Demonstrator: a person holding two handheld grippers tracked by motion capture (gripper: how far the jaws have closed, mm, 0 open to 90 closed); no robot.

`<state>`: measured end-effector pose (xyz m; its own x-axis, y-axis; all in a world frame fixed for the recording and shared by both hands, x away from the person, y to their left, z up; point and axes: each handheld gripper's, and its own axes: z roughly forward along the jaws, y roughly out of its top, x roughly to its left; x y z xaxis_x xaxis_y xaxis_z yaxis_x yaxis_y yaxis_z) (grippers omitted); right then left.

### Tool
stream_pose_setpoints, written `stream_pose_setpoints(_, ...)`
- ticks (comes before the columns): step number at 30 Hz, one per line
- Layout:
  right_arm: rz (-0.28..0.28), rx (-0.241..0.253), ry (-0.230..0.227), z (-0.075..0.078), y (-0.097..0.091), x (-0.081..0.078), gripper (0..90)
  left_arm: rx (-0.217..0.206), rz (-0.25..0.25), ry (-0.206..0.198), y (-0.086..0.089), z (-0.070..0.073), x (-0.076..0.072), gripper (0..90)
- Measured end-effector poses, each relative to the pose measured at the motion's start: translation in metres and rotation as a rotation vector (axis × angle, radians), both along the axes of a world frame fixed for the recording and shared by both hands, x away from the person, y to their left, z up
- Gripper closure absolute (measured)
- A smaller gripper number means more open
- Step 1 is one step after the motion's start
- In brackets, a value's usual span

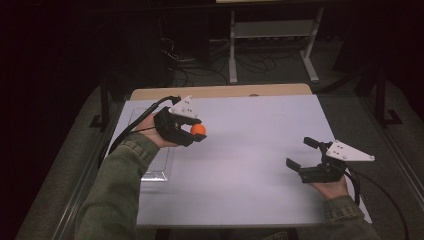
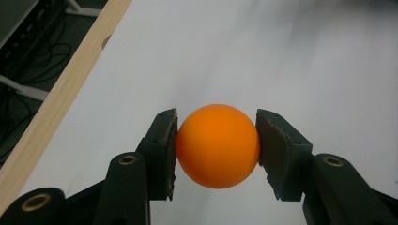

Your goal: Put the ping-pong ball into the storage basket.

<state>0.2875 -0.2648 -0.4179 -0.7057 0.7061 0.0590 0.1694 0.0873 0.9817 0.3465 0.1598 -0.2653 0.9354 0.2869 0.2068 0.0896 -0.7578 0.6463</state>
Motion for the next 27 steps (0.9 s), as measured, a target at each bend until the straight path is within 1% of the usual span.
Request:
stream_pose_setpoints(3,0.000,-0.002,-0.001,0.000,0.000,0.000,0.0,-0.001,0.005,-0.004,0.004,0.002,-0.001,50.5)
stream_pose_setpoints(6,0.000,-0.001,-0.002,0.000,0.000,0.000,0.0,-0.002,0.027,-0.009,0.014,0.005,-0.001,50.5)
stream_pose_setpoints(7,0.001,-0.001,-0.002,0.000,0.000,0.000,0.0,-0.002,0.027,-0.009,0.014,0.005,-0.001,50.5)
stream_pose_setpoints(13,0.002,-0.003,-0.001,0.000,0.000,0.000,0.0,-0.004,0.058,-0.011,0.029,0.007,-0.001,50.5)
stream_pose_setpoints(19,0.001,-0.005,0.001,0.000,0.000,0.000,0.0,-0.005,0.078,-0.004,0.039,0.009,-0.001,50.5)
stream_pose_setpoints(27,0.001,-0.007,0.000,0.000,0.001,0.000,0.0,0.010,0.097,-0.003,0.050,0.012,-0.002,50.5)
